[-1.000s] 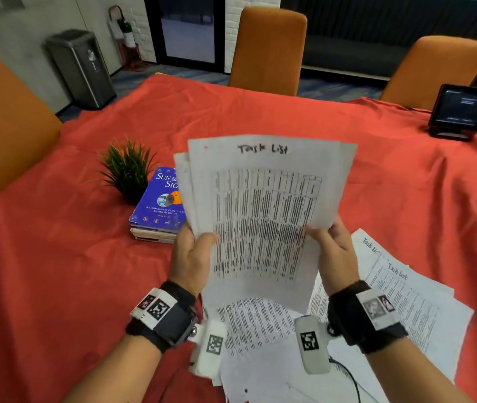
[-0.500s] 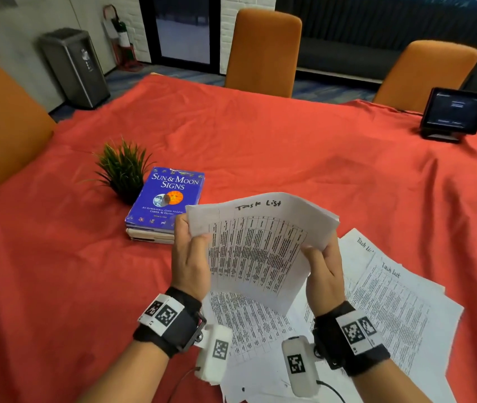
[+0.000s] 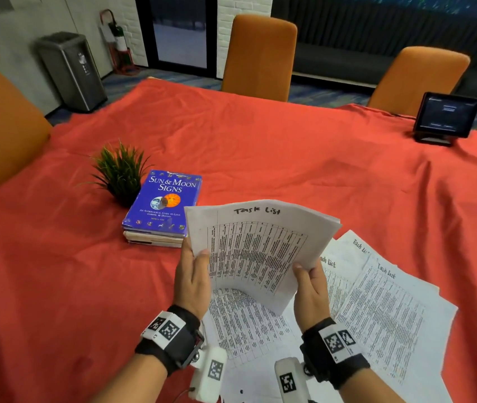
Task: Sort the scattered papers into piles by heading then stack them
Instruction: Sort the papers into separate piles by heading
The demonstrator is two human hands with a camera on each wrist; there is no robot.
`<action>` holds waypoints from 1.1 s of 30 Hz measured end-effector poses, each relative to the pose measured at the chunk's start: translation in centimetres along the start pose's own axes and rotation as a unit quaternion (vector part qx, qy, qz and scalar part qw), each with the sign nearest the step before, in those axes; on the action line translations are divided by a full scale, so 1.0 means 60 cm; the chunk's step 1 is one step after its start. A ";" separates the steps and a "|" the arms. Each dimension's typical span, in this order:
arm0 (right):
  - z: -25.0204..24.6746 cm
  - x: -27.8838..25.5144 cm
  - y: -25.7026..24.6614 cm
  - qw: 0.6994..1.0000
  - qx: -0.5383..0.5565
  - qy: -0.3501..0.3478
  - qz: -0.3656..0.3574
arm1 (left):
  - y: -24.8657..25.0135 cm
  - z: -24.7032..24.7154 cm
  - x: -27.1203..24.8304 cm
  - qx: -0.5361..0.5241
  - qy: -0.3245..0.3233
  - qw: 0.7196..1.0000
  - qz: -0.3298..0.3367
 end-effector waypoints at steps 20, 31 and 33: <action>0.146 0.000 0.040 0.963 -0.075 -0.187 0.180 | -0.044 -0.282 0.010 0.168 0.060 0.971 -0.158; 0.046 -0.015 0.133 0.937 -0.185 -0.159 0.250 | -0.113 -0.493 0.001 0.356 0.058 0.867 -0.342; 0.033 -0.014 0.143 0.935 -0.206 -0.147 0.249 | -0.122 -0.493 0.003 0.382 0.060 0.852 -0.353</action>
Point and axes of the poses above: each hand's wrist, its own x-axis towards the middle knuckle, its own z-axis out of the palm, y = z × x, the point moved 1 cm from there along x, towards the middle knuckle, and after that the axes turned 2 degrees about y, right-handed, at the moved point
